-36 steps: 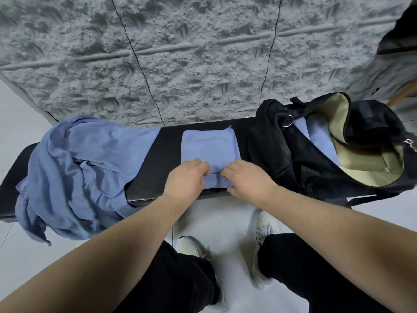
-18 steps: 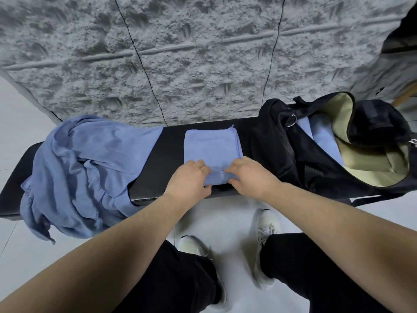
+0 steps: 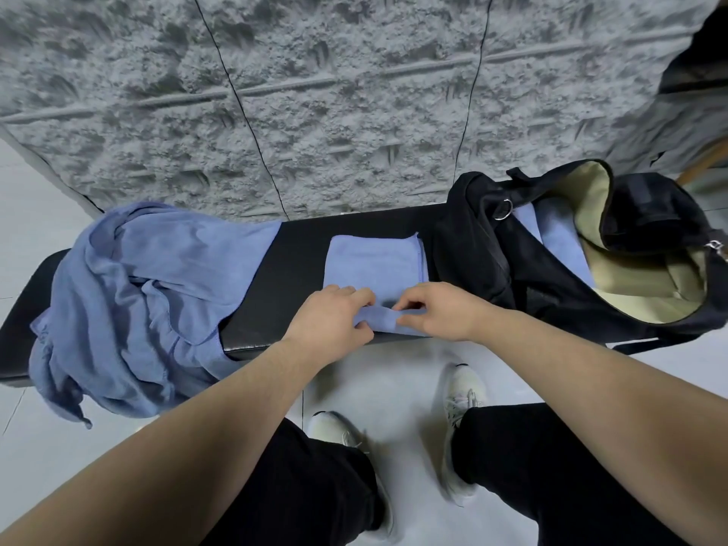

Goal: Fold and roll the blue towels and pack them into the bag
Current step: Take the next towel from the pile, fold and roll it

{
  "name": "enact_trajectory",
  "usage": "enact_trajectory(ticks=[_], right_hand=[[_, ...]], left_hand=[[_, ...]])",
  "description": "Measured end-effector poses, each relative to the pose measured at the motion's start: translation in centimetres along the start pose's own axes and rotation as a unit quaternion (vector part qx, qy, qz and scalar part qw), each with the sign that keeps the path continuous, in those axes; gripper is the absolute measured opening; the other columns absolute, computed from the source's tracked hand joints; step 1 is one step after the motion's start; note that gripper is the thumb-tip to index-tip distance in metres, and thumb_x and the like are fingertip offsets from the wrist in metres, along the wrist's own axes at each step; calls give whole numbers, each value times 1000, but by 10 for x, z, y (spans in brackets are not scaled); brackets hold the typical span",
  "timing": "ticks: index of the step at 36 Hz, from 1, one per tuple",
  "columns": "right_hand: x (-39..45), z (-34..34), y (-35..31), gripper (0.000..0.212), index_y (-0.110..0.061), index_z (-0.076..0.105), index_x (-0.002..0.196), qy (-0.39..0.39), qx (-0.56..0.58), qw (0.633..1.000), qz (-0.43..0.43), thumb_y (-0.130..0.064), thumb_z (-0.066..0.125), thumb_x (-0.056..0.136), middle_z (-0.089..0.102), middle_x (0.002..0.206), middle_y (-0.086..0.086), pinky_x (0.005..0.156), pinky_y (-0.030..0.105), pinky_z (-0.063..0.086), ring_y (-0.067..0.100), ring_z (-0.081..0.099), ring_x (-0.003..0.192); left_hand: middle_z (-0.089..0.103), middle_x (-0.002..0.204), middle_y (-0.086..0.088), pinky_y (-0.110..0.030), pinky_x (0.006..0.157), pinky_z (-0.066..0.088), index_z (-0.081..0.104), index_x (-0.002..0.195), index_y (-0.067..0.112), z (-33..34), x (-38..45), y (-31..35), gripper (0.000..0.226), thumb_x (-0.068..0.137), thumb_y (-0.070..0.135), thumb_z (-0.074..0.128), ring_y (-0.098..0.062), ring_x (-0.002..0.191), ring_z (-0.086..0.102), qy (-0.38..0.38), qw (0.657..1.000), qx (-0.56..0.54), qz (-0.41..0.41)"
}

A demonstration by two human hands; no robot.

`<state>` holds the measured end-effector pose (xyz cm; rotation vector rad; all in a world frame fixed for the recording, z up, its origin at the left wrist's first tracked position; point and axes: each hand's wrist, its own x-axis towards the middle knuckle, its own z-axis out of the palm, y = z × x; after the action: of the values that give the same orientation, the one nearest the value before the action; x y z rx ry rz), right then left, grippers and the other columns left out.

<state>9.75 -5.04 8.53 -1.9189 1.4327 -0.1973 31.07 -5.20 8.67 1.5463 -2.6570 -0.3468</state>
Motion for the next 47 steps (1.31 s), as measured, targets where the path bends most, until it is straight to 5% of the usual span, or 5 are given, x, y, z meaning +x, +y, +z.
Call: enact_trajectory(ticks=[6,15,32,43,47], right_hand=[[1,-1,0,29,-39,67,120,63,-162,983,-65,-46,56,94,53,109,-8,97,33,36,11,33,94],[3,10,-8,43,-26,56,126,68,-228,961,-139,-34,67,85,55,112,-6,94,31,38,18,46,104],[8,7,-6,33,-26,63,123,53,-97,993,-49,-25,60,90,65,120,-6,101,30,40,14,54,115],[-2,-1,-7,24,-36,66,114,-12,-25,1000,2,-35,63,90,64,99,-22,74,12,39,3,54,88],[-2,-2,-6,21,-33,68,111,-34,15,999,12,-34,64,90,66,97,-18,83,19,46,6,58,90]], left_hand=[[48,79,6,-31,64,33,58,97,21,4,3,-1,11,88,26,53,-20,76,46,10,999,-48,-25],[46,89,1,-37,70,46,64,91,15,7,6,-5,14,87,22,52,-21,75,47,5,997,-66,-42],[52,108,12,-27,79,29,59,112,26,3,1,-6,34,80,37,64,-15,99,49,27,999,4,35],[53,96,9,-31,81,44,69,103,29,-3,1,-7,16,91,28,58,-16,93,53,-48,996,-71,35],[58,105,8,-31,84,45,61,117,31,-5,-1,-7,28,90,35,62,-13,97,52,-59,994,-92,27]])
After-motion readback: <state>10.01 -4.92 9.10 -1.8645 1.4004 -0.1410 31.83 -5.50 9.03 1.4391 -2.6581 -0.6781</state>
